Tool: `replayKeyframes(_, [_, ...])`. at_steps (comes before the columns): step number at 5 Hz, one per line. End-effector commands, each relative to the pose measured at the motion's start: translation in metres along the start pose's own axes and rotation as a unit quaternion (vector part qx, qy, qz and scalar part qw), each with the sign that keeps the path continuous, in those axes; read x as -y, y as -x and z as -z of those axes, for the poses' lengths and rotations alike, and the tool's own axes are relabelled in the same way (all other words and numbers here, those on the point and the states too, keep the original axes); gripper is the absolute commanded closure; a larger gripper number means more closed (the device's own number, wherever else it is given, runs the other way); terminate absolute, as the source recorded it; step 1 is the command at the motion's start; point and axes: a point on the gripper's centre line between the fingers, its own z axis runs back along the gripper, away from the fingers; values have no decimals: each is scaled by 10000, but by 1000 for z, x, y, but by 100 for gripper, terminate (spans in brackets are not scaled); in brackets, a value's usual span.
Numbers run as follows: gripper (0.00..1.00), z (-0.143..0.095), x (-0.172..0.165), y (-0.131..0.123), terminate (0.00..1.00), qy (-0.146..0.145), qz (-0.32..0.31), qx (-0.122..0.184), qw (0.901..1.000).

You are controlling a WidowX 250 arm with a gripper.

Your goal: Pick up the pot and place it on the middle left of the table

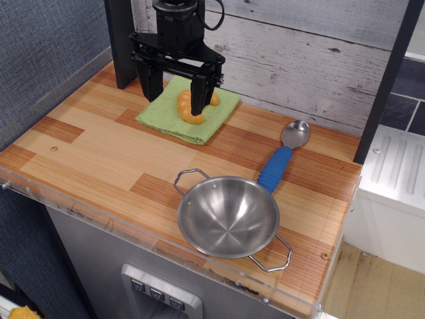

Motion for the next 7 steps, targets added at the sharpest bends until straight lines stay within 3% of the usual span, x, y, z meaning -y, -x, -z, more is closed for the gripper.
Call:
replayKeyframes(1, [0, 0, 0, 0, 0, 0, 0, 0, 10000])
replayKeyframes(2, [0, 0, 10, 3, 0, 115, 310, 12, 9995])
replayKeyframes(3, [0, 6, 30, 4, 0, 583, 1213, 137, 9908])
replayKeyframes(5, [0, 25, 70, 31, 0, 872, 2811, 109, 9556])
replayKeyframes(7, [0, 48, 73, 52, 0, 853, 3341, -206, 9384])
